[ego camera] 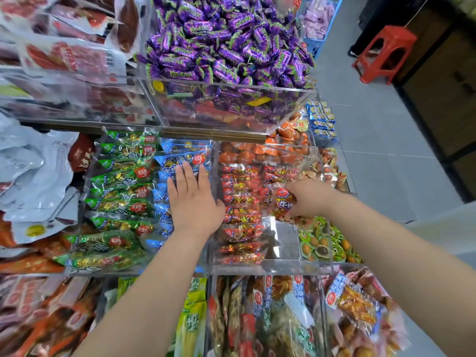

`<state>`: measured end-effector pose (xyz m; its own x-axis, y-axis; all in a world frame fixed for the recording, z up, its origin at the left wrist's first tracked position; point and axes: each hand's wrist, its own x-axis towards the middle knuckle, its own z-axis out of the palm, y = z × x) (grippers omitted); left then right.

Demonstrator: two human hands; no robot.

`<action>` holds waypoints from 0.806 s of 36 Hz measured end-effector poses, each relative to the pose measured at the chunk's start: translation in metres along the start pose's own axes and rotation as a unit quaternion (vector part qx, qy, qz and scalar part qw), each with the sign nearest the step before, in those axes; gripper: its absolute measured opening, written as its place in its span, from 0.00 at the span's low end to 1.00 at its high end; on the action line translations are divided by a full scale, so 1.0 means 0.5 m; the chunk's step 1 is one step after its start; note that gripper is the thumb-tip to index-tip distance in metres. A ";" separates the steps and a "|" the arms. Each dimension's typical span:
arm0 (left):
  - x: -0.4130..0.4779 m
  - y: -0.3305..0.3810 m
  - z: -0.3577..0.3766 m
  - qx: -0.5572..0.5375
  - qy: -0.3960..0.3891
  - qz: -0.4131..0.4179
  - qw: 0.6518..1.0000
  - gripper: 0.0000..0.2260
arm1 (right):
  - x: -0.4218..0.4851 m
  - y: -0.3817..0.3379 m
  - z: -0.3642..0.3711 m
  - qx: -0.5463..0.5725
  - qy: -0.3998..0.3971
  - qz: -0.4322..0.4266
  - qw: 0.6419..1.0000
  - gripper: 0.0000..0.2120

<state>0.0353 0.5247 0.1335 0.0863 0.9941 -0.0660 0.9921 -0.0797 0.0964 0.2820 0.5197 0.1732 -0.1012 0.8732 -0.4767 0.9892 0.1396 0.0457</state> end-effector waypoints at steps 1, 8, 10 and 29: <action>0.000 0.000 -0.001 0.000 -0.001 0.000 1.000 0.38 | 0.006 -0.012 0.011 -0.012 -0.014 0.007 1.000 0.22; -0.001 -0.002 -0.002 0.003 0.000 0.001 1.000 0.38 | 0.070 -0.068 0.099 -0.082 -0.024 0.057 0.995 0.23; -0.001 -0.001 -0.002 0.006 0.000 0.000 1.000 0.38 | 0.078 -0.063 0.115 -0.082 0.016 0.065 0.994 0.18; 0.001 0.003 -0.001 -0.001 -0.001 -0.013 1.000 0.38 | 0.131 -0.022 0.187 0.025 0.173 0.063 0.983 0.38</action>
<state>0.0369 0.5250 0.1341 0.0606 0.9957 -0.0704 0.9939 -0.0537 0.0965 0.2742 0.5319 0.0593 0.0020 0.9897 -0.1434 0.9993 0.0034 0.0373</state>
